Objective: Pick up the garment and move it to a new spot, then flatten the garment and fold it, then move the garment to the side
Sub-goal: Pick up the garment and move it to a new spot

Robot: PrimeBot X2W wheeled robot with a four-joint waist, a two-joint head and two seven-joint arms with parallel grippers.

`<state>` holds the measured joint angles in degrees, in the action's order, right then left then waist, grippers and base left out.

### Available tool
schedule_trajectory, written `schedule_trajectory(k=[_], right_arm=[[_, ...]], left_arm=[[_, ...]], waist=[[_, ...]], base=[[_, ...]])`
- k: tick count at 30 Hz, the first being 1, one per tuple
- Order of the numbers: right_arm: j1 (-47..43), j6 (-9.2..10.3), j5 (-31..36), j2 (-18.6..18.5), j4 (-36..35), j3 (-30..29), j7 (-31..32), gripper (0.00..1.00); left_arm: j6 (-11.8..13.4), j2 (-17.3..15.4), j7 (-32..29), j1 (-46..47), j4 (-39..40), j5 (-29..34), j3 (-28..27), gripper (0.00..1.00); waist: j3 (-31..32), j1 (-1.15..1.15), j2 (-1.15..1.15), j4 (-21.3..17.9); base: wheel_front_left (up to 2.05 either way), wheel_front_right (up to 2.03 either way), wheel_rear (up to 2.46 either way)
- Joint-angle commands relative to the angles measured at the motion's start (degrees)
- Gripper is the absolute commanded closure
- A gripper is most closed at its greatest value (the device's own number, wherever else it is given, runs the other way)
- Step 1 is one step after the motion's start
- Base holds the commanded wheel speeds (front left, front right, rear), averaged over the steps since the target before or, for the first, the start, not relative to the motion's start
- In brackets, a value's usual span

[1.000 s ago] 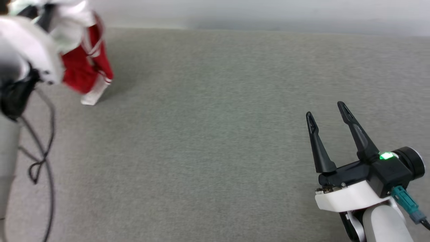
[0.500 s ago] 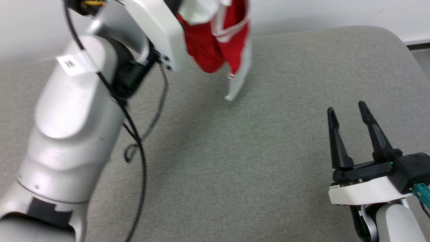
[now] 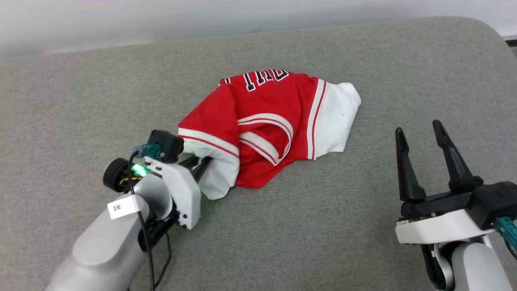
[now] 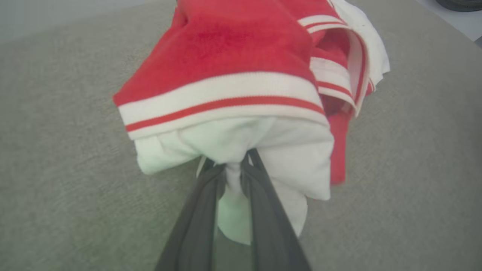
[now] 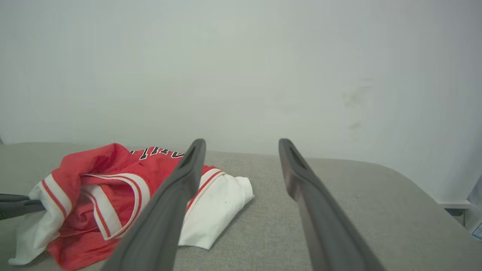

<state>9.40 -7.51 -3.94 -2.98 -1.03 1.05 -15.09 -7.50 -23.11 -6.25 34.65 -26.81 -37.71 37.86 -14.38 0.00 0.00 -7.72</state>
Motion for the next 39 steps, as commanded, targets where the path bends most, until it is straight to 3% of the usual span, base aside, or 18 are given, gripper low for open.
schedule_trajectory(k=[1, 5, 6, 7, 8, 14, 15, 20, 24, 25, 32, 36, 39], right_arm=[[0.4, 0.04, 0.5, 0.2, 0.2, 0.3, -0.1, 0.0], [0.6, 0.04, 1.2, 0.2, 0.8, 0.8, -0.1, 0.0], [0.6, 0.04, 1.5, 0.2, 1.0, 0.8, -0.1, 0.0], [0.6, 0.04, 1.6, 0.2, 1.1, 0.8, -0.1, 0.0], [0.6, 0.04, 1.7, 0.2, 1.3, 1.0, -0.1, 0.0], [-0.2, 0.04, 2.2, 0.2, 2.3, 0.7, -0.1, 0.0], [-1.0, 0.04, 2.7, 0.2, 2.9, 0.1, -0.1, 0.0], [-2.1, 0.04, 3.4, 0.2, 3.8, -1.2, -0.1, 0.0], [-3.8, 0.04, 4.0, 0.2, 3.9, -2.6, -0.1, 0.0], [-3.8, 0.04, 4.0, 0.2, 3.9, -2.6, -0.1, 0.0], [-6.2, 0.04, 4.9, 0.2, 3.8, -4.4, -0.1, 0.0], [-7.3, 0.04, 5.0, 0.2, 4.1, -4.7, -0.1, 0.0], [-7.8, 0.04, 5.0, 0.2, 4.3, -4.8, -0.1, 0.0]], left_arm=[[0.1, -0.7, 0.9, -0.1, -0.8, 0.9, 0.6, 1.0], [0.1, -3.5, 2.9, 1.7, -4.1, 3.9, 3.1, 1.0], [0.1, -4.2, 3.5, 2.2, -5.0, 5.2, 4.0, 0.85], [0.1, -4.6, 4.0, 2.5, -6.0, 6.2, 4.7, 0.16], [0.1, -4.8, 4.3, 2.8, -7.1, 7.2, 5.3, 0.0], [1.8, -4.8, 8.9, 5.1, -11.9, 11.9, 7.4, 0.0], [3.5, -4.1, 12.8, 5.5, -12.8, 12.4, 6.8, 0.0], [8.2, -3.0, 19.9, 2.6, -11.1, 10.5, 2.8, 0.0], [12.5, -2.6, 21.4, -1.8, -5.5, 9.9, -1.1, 0.0], [12.5, -2.6, 21.4, -1.8, -5.5, 9.9, -1.1, 0.0], [17.4, 0.2, 21.4, -15.8, 14.0, 14.1, -10.7, 0.0], [18.2, 5.6, 21.4, -25.1, 21.1, 17.0, -17.2, 0.0], [17.0, 8.8, 21.5, -29.0, 22.7, 18.9, -20.7, 0.0]], waist=[[-0.3, 0.0, 0.0, 1.0], [-0.2, 0.0, 0.0, 2.8], [-0.1, 0.0, 0.0, 3.2], [0.0, 0.0, 0.0, 3.6], [0.1, 0.0, 0.0, 3.9], [1.6, 0.0, 0.0, 5.8], [2.9, 0.0, 0.0, 6.7], [5.7, 0.0, 0.0, 7.7], [7.9, 0.0, 0.0, 8.8], [7.9, 0.0, 0.0, 8.8], [9.9, 0.0, 0.0, 10.2], [10.8, 0.0, 0.0, 10.6], [11.3, 0.0, 0.0, 10.6]], base=[[0.0, 0.0, 0.0], [0.0, 0.0, 0.0], [0.0, 0.0, 0.0], [0.0, 0.0, 0.0], [0.0, 0.0, 0.0], [0.0, 0.0, 0.0], [0.0, 0.0, 0.0], [0.0, 0.0, 0.0], [0.0, 0.0, 0.0], [0.0, 0.0, 0.0], [0.0, 0.0, 0.0], [0.0, 0.0, 0.0], [0.0, 0.0, 0.0]])
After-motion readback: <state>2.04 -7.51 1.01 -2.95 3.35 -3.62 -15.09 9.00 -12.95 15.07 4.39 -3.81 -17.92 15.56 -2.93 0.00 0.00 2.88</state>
